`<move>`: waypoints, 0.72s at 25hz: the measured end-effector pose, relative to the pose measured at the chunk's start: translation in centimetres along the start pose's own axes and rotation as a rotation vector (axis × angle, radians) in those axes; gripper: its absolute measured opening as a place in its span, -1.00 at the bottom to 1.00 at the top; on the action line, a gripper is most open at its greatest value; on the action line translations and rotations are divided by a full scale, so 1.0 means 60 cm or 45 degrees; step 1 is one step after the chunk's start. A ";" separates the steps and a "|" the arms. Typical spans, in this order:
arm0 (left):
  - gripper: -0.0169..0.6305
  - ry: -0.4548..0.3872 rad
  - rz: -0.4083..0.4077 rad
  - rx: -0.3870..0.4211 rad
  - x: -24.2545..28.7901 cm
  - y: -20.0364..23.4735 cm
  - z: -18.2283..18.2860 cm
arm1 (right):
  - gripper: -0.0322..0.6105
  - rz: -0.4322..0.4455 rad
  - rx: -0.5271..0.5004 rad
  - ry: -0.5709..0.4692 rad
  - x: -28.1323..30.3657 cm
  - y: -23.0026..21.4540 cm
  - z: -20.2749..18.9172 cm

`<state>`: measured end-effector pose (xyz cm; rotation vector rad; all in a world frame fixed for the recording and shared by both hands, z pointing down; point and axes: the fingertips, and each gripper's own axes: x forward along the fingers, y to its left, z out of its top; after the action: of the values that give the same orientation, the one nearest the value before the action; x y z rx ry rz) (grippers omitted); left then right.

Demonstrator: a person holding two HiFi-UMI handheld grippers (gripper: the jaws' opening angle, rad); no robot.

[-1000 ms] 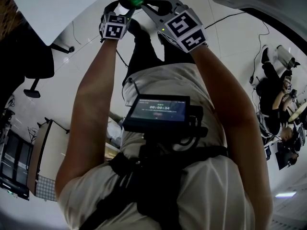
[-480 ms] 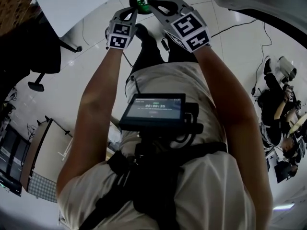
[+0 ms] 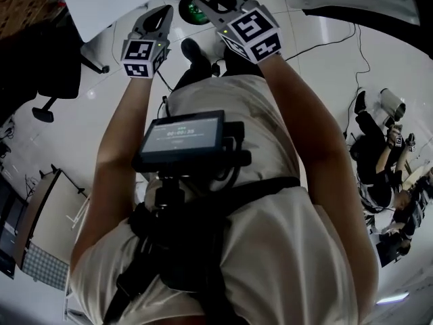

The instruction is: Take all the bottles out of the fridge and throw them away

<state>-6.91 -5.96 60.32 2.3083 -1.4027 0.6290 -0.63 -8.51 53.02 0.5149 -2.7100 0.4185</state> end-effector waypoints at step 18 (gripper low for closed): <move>-0.92 -0.475 0.062 -0.090 -0.183 0.119 0.241 | -0.77 0.031 -0.155 -0.326 0.042 0.059 0.257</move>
<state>-15.16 -8.58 42.81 2.4267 -1.6152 0.1588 -8.55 -11.42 39.44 0.5344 -2.9662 0.2028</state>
